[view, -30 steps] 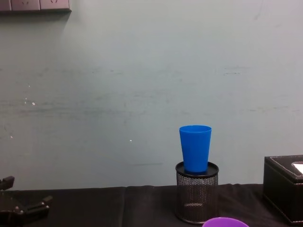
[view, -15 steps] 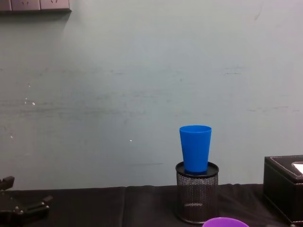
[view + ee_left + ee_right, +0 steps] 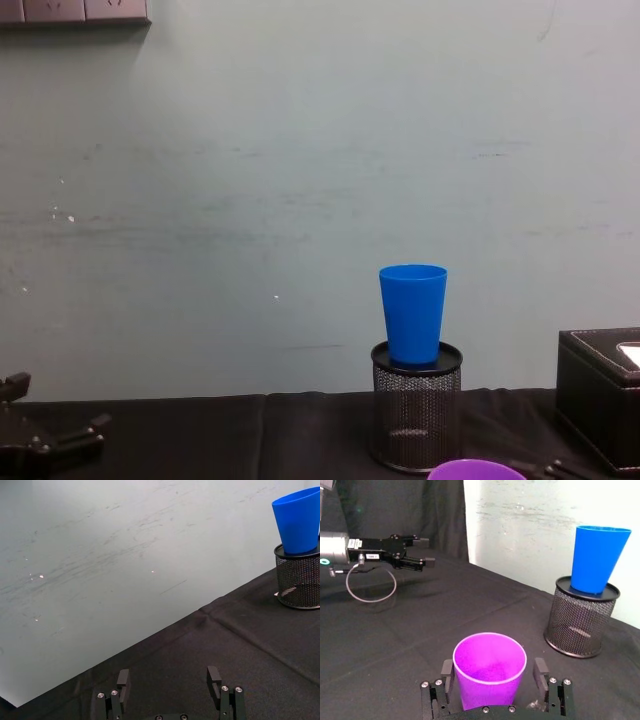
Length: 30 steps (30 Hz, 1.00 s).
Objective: Pick up one cup with a gripper and tap it against the other cup.
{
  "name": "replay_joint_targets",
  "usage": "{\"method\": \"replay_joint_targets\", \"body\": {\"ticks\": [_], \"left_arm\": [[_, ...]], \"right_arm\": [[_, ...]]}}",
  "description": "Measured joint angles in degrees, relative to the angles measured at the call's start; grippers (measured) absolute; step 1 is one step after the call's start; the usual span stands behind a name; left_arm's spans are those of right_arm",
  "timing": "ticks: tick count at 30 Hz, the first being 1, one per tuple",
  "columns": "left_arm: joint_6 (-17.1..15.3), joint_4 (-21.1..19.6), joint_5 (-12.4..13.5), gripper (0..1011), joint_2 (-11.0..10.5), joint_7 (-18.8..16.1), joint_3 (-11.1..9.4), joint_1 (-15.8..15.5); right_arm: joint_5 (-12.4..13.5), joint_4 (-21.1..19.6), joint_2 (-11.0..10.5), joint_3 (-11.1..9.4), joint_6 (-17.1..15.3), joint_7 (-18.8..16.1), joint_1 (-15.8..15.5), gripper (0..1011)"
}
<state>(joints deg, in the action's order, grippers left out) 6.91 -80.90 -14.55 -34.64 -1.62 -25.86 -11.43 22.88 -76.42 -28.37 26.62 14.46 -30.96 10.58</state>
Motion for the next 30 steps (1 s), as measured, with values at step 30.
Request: {"method": "replay_joint_targets", "body": {"ticks": [30], "left_arm": [[0.0,0.0,0.0,1000,0.0,0.0,0.0,0.0]], "right_arm": [[-1.5,3.1,3.4,-0.6,0.1,-1.4,1.9,863]]}}
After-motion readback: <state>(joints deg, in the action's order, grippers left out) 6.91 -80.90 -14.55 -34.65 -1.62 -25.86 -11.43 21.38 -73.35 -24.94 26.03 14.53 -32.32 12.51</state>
